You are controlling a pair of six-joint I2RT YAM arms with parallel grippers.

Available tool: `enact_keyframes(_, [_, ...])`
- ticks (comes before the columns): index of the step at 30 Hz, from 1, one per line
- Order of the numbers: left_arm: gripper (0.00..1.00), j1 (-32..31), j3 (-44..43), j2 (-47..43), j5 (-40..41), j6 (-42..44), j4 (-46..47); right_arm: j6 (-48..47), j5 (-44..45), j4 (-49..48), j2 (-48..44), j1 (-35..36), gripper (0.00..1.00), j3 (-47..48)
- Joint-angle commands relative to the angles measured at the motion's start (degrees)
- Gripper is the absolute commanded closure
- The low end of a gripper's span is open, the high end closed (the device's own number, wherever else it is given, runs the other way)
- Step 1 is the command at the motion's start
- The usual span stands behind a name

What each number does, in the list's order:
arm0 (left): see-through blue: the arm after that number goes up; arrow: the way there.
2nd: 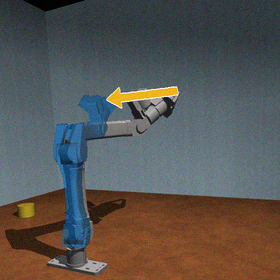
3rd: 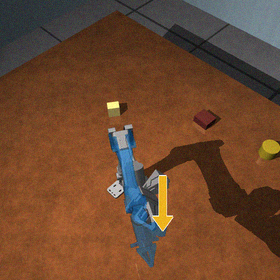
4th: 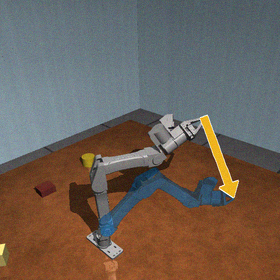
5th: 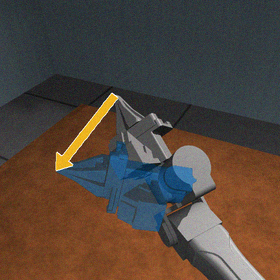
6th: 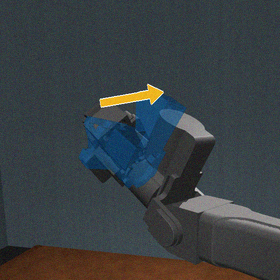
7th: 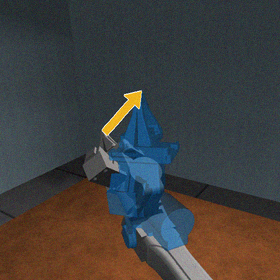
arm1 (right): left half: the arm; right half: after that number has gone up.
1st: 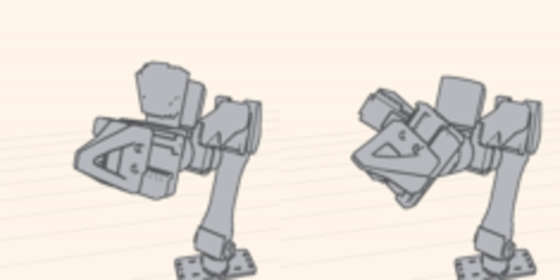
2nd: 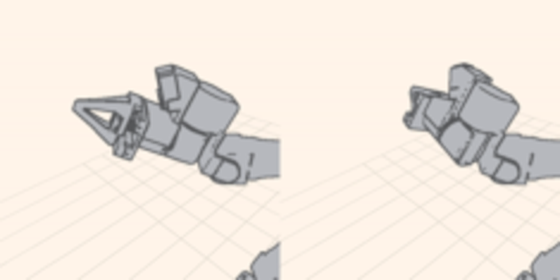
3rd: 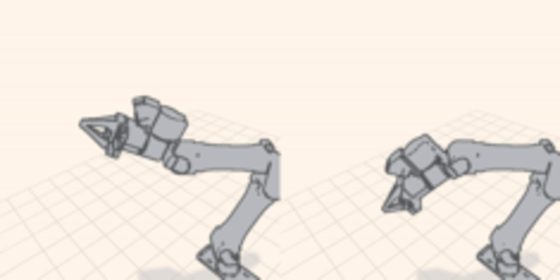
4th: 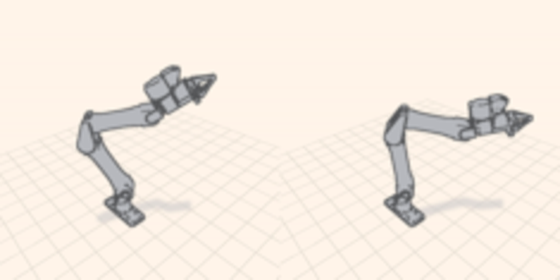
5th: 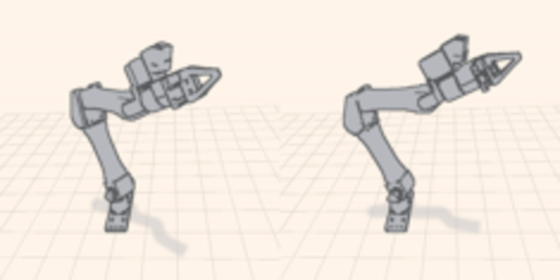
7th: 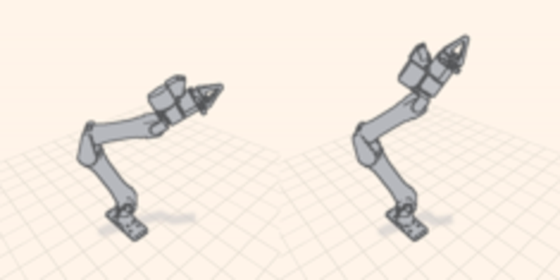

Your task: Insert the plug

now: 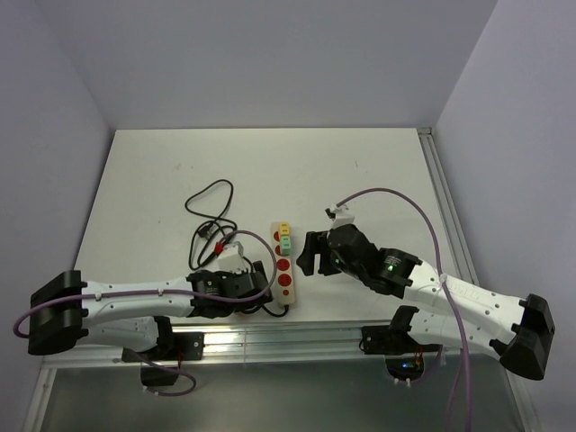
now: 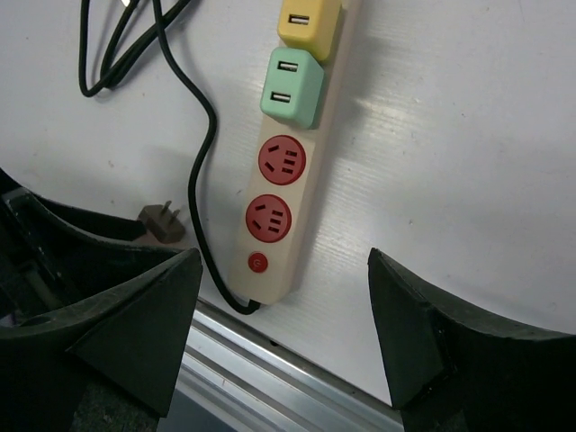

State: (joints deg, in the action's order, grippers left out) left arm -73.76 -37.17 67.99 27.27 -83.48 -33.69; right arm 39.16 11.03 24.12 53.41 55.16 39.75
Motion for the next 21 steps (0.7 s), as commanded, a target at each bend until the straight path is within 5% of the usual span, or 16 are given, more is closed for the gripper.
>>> enact_keyframes(1, [0.01, -1.0, 1.2, -0.9, 4.7, -4.1, -8.1, 0.1, 0.2, -0.5, -2.2, 0.0, 0.19, -0.8])
enact_keyframes(8, [0.03, -2.5, 1.0, -8.9, 9.1, -8.2, -15.3, 0.1, -0.5, -1.0, -0.9, -0.3, 0.19, -1.0])
enact_keyframes(21, [0.08, -2.4, 4.7, -1.9, 7.4, -7.1, -8.1, 0.5, -1.1, -0.6, -1.7, -0.4, 0.20, -1.2])
